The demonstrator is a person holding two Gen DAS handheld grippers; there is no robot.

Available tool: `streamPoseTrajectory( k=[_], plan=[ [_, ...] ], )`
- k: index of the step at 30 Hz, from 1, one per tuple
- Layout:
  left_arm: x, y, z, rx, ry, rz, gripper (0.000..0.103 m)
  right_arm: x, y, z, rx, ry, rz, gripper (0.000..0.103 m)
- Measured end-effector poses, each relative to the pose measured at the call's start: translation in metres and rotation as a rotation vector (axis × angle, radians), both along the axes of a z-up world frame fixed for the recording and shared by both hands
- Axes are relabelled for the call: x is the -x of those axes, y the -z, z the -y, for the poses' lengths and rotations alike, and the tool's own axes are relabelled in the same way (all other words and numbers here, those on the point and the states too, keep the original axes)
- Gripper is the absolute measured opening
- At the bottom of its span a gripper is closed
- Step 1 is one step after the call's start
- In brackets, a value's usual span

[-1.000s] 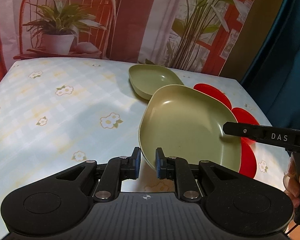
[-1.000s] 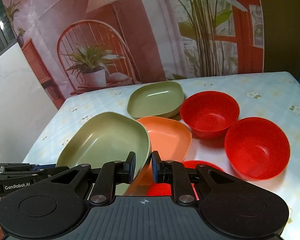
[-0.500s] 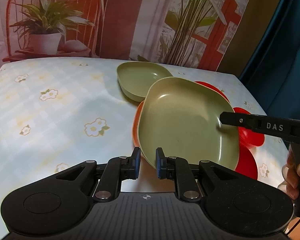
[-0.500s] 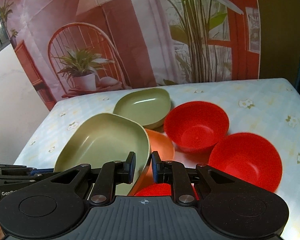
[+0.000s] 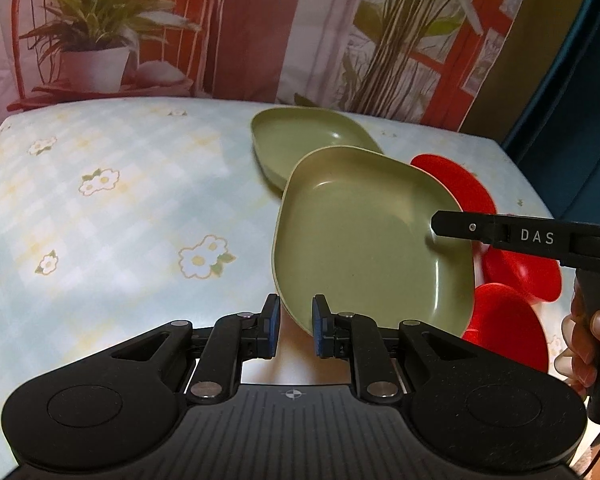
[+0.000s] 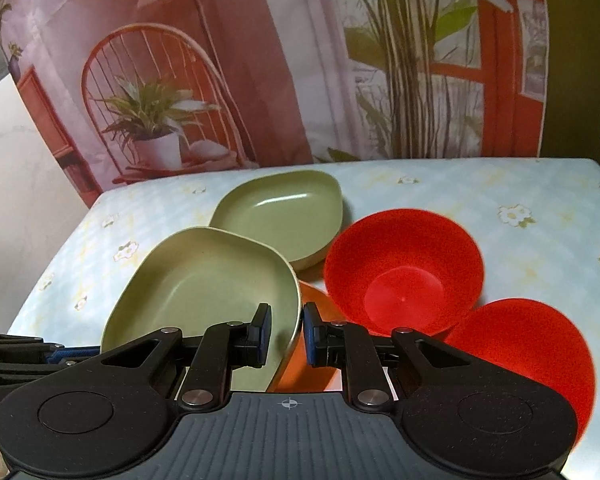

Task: Organize plates and bowls
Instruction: 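Lift the green plate with the left gripper onto the orange plate, then open the left gripper and pull back from the stacked plates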

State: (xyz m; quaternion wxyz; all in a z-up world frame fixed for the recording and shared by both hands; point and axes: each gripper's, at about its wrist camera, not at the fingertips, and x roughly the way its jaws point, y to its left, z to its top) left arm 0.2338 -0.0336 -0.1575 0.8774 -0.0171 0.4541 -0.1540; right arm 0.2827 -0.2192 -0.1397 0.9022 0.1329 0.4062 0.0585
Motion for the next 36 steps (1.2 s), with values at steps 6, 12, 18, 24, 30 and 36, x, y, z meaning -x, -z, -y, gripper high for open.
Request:
streamPoseTrajectory(
  k=[6,12,18,24,30,36],
  plan=[
    [-0.004,0.002,0.005,-0.004,0.015,0.0,0.019,-0.006,0.013,0.0,0.007,0.01,-0.026,0.016],
    [-0.008,0.004,0.011,-0.012,0.032,-0.014,0.019,-0.006,0.021,0.005,0.016,0.025,-0.039,0.015],
    [-0.01,0.009,0.013,-0.004,0.045,-0.023,0.021,-0.005,0.026,0.005,0.049,0.015,-0.062,0.016],
    [-0.011,0.009,0.009,0.003,0.037,-0.025,0.035,-0.005,0.025,0.002,0.075,0.01,-0.055,0.016],
    [-0.014,0.001,-0.004,0.047,-0.023,0.009,0.039,-0.004,0.023,0.001,0.092,0.009,-0.053,0.016],
    [-0.025,0.004,-0.006,0.043,-0.059,0.006,0.039,-0.003,0.018,0.001,0.118,0.019,-0.041,0.034]
  ],
)
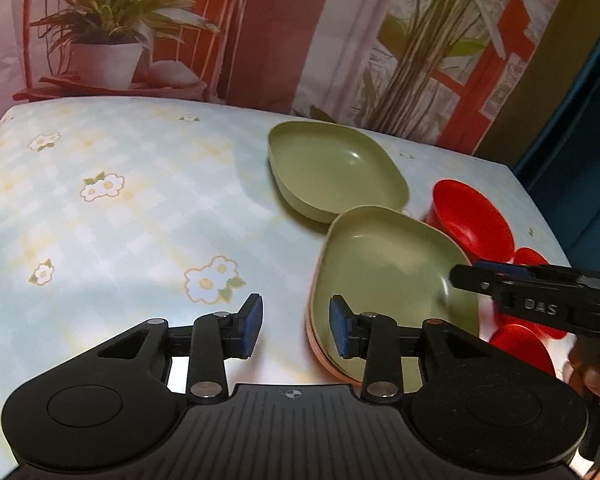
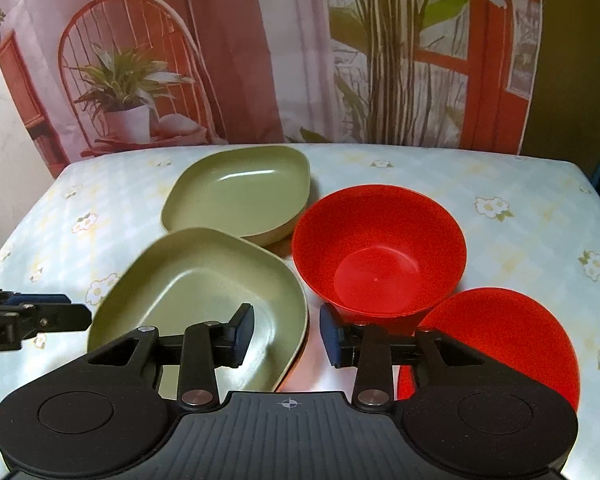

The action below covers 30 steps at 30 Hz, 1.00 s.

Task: Organize plates and bowls
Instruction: 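Open the left gripper and pull back from the stacked plates, then close the left gripper on the rim of the green-orange stack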

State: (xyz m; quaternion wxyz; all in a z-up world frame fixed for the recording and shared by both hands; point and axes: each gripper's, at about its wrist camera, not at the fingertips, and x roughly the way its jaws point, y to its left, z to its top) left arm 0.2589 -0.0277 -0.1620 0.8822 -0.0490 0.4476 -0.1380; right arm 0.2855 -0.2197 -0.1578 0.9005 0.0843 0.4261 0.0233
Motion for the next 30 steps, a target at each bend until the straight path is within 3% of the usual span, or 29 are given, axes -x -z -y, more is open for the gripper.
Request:
streamPoseTrajectory(
  k=[9,16,30],
  plan=[
    [-0.001,-0.002,-0.003,0.003,0.005,0.009,0.039,0.002,-0.003,0.009,-0.008,0.004,0.003,0.034],
    [-0.016,-0.019,-0.005,0.007,0.032,0.044,0.039,-0.002,-0.025,-0.001,0.009,-0.092,0.043,0.034],
    [-0.07,-0.054,0.001,0.023,0.012,0.162,0.039,-0.067,-0.054,0.01,0.008,-0.109,0.14,0.034]
  ],
)
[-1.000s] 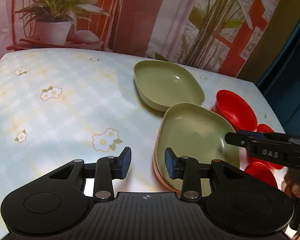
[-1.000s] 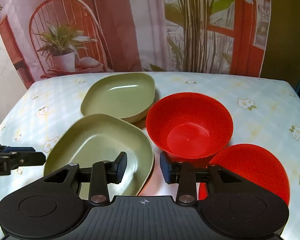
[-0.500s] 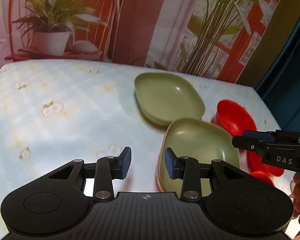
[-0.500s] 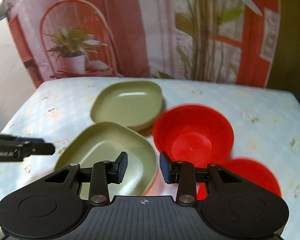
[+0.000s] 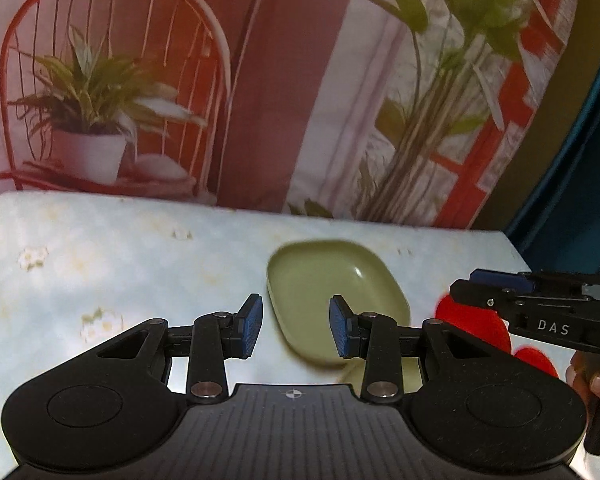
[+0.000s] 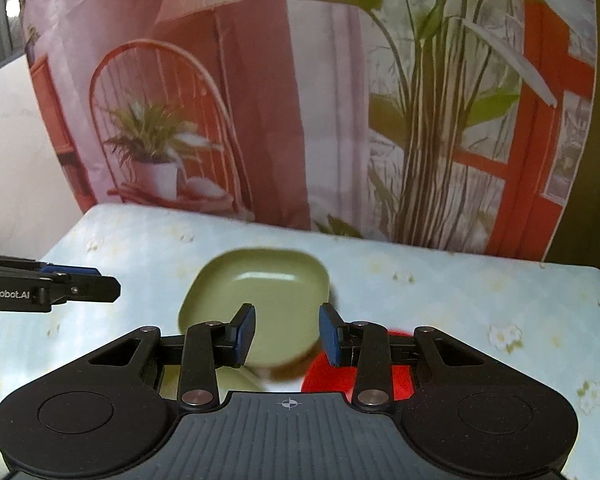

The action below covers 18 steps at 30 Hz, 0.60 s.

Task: Organize plates and bowls
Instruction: 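Close the left gripper on the rim of the green-orange stack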

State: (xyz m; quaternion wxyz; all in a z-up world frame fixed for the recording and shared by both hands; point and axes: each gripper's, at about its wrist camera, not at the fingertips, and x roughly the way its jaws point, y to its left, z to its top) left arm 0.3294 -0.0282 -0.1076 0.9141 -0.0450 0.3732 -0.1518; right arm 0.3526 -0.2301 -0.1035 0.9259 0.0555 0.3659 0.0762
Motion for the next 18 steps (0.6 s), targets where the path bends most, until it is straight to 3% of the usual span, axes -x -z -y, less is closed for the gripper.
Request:
streamPoseTrajectory(
  k=[7,18],
  plan=[
    [-0.027,0.004,0.003,-0.02,-0.03,0.011,0.039,-0.038,0.004,0.012,-0.035,0.05,0.018,0.034],
    [-0.055,0.048,0.011,-0.029,-0.036,-0.081,0.039,-0.073,0.039,0.029,-0.059,0.099,-0.065,0.034]
  ],
)
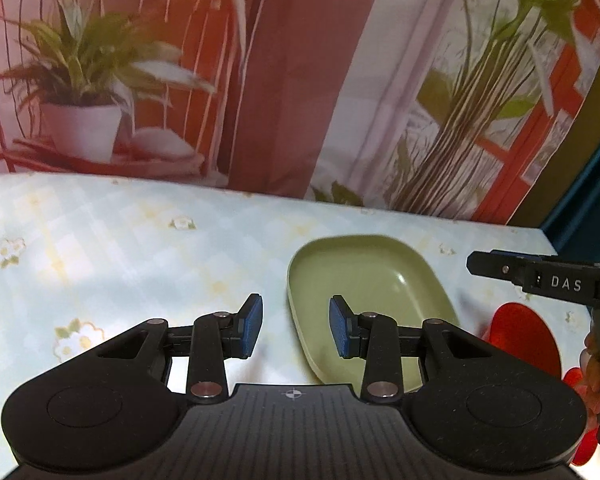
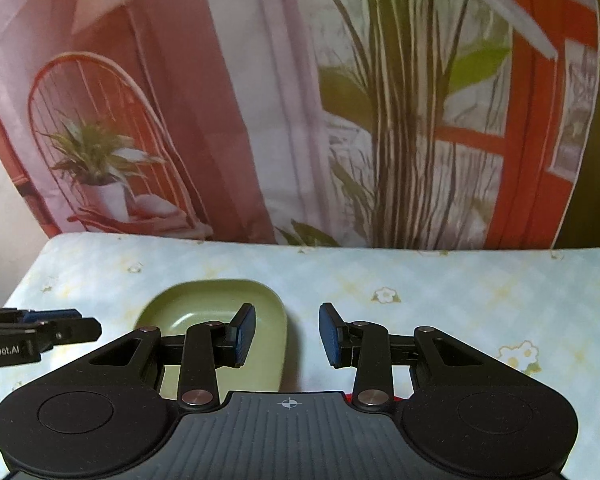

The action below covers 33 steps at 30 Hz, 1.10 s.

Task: Organize plates and bowls
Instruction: 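Close the left gripper on the rim of the green-orange stack, then carry the plate stack with the left gripper onto the small green dish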

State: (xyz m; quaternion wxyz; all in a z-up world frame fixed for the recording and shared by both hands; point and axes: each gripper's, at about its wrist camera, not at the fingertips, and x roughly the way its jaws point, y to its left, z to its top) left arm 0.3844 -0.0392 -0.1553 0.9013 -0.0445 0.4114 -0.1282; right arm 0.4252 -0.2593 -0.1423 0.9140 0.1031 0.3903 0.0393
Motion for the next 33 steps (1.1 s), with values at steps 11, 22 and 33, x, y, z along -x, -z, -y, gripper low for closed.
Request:
streamPoseTrajectory(
  k=[11,22,33],
  plan=[
    [-0.006,0.031,0.007,0.033,0.024,-0.071,0.038,-0.018,0.03,-0.007,-0.02,-0.011,-0.095,0.034],
    [-0.003,0.041,0.011,0.027,0.045,-0.091,0.018,-0.024,0.043,-0.013,-0.025,-0.04,-0.145,0.025],
    [0.001,0.028,0.004,0.014,0.031,-0.048,0.015,-0.019,0.037,-0.016,-0.059,-0.04,-0.122,0.007]
  ],
)
